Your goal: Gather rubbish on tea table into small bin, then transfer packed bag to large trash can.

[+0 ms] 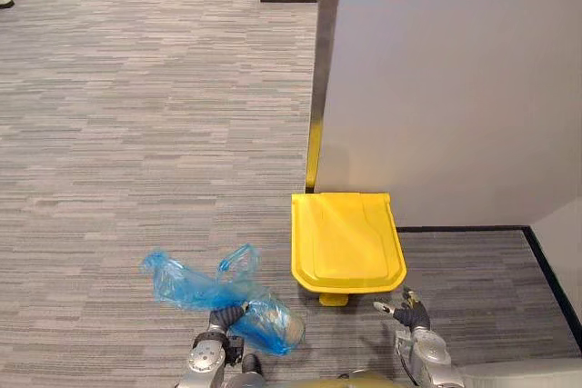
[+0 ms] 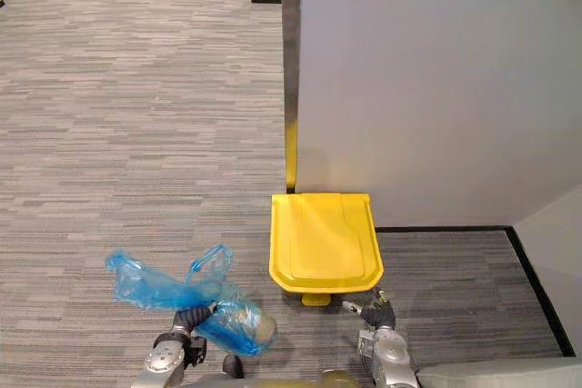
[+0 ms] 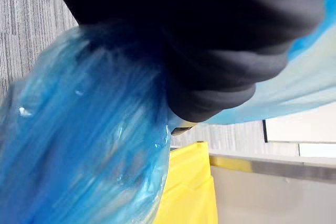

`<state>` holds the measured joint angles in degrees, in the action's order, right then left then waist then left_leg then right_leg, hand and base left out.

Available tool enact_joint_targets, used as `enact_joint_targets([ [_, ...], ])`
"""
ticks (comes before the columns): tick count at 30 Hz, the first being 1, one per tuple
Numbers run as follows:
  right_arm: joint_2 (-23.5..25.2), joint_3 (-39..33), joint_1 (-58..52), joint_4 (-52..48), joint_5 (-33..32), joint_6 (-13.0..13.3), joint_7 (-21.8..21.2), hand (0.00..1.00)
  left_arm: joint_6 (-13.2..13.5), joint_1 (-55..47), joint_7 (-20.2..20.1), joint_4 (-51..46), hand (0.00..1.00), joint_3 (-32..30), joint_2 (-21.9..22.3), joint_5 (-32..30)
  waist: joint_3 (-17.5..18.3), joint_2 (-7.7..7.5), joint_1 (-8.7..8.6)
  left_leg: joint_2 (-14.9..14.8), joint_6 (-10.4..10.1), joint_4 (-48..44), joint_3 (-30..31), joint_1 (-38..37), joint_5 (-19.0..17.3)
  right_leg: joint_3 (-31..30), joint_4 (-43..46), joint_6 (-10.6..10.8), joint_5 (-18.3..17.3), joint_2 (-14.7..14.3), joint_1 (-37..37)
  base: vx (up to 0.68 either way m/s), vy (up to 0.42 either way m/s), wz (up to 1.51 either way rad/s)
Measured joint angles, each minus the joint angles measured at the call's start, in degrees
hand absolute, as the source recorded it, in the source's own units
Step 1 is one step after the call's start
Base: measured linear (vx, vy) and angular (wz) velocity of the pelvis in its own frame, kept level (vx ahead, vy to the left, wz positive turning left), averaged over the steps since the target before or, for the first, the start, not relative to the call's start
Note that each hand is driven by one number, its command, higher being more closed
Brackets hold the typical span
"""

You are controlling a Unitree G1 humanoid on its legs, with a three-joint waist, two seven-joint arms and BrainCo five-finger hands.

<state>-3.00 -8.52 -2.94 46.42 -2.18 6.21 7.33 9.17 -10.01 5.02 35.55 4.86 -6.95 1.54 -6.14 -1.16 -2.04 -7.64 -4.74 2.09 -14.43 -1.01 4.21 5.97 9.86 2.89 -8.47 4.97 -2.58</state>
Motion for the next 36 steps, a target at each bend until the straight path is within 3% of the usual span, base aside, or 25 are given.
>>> enact_joint_targets([
  [4,-0.25,0.03,-0.84,-0.02,0.01,-0.04,0.00,0.00,-0.03,0.02,-0.02,0.85,1.00,0.00,0.04,-0.01,-0.01,0.77,-0.15,0.68,0.44,3.38,-0.01,-0.69,2.29,-0.35,-1.41,0.93,0.50,0.14,0.93,-0.20,0.031,-0.09],
  [10,-1.33,0.05,-2.07,-0.16,-0.01,-0.10,0.10,0.00,-0.28,-0.22,0.10,1.16,1.00,-0.98,-0.16,0.00,0.30,2.57,-0.19,0.91,0.31,2.47,1.19,0.79,2.07,0.28,-1.98,1.58,0.56,0.02,1.09,-0.14,0.028,0.11],
  [15,-1.30,-0.01,-2.01,-0.32,-0.17,-0.10,0.18,0.00,-0.29,-0.30,0.26,1.11,1.00,-2.01,-0.22,0.06,0.21,2.24,0.29,0.85,0.27,-2.26,3.97,4.23,0.48,-1.56,-1.95,1.62,0.57,-0.34,1.85,-0.03,0.017,0.10],
  [24,-1.25,-0.18,-0.95,-0.66,-0.16,-0.07,0.17,0.00,-0.25,-0.12,0.15,0.96,1.00,-3.16,-0.12,0.06,0.21,1.95,-0.04,2.46,1.46,-0.46,2.09,1.07,-0.23,-8.48,-2.15,2.08,1.44,-0.57,2.32,0.09,0.009,-0.29],
  [36,-1.95,0.43,1.34,0.01,0.06,-0.12,0.11,0.00,0.03,0.72,0.43,1.23,1.00,-3.47,-0.16,0.05,-0.14,1.20,0.11,1.69,2.05,-10.50,-0.65,1.25,-8.47,-14.82,-1.49,2.65,2.67,-0.28,2.27,0.04,0.018,-0.33],
])
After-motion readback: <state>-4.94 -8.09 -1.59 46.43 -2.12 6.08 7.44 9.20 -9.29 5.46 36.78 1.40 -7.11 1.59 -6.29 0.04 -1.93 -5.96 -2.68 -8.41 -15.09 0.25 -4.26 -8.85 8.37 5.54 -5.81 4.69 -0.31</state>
